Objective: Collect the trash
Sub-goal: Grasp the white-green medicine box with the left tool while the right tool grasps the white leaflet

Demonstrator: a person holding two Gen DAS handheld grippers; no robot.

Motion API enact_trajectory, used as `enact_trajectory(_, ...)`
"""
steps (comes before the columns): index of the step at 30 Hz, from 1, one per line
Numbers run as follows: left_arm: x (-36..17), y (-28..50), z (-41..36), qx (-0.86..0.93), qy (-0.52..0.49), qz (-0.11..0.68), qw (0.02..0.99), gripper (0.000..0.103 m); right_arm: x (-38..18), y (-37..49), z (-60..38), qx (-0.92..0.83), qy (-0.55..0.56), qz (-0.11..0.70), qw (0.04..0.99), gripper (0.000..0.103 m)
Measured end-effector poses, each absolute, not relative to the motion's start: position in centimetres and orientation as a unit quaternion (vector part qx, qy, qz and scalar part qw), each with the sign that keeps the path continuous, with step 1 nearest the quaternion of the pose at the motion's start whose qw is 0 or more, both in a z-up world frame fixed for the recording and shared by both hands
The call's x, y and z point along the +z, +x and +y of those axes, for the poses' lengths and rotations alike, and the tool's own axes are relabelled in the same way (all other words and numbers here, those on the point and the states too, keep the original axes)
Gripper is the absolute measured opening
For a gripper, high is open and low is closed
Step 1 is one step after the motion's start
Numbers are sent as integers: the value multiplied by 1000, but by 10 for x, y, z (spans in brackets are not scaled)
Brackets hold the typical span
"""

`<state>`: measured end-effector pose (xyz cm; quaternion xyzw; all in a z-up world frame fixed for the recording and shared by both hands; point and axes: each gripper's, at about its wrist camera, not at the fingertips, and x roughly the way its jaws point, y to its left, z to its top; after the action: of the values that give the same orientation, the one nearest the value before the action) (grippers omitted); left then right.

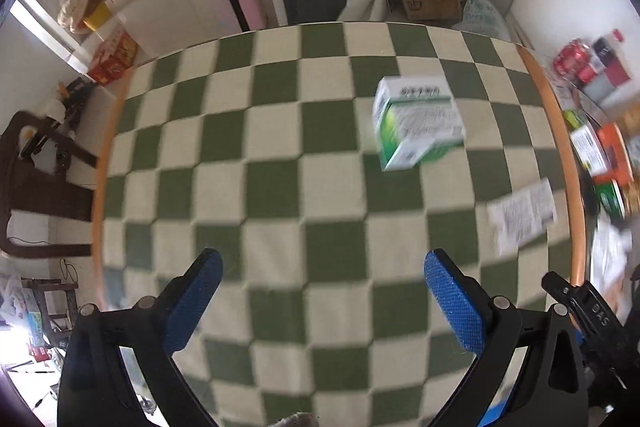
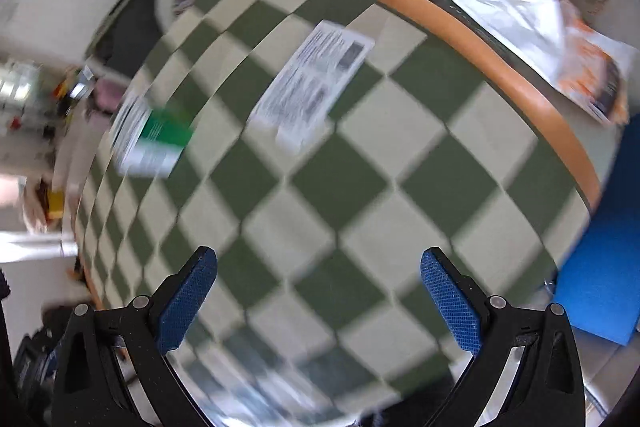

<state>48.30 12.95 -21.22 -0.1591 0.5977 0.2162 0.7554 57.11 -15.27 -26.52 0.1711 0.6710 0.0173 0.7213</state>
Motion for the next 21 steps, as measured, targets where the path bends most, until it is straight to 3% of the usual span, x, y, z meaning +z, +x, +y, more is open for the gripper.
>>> enact_trajectory(7,-257,586,148,185,-263,641,697,103,-337,694,-143,-50,200,692,692,103)
enact_trajectory(15,-308,641,148,188,-259,686,653,102,-386,750,-115,-81,169,722,666,103)
enact_trajectory(19,-314,643,146,194,-232,691,656,101,-384,755,-87,-56,63,711,698,89)
enact_trajectory(21,-311,642,142,187,-215,688,667,93,-382,752,-74,-4,8,705,709,87)
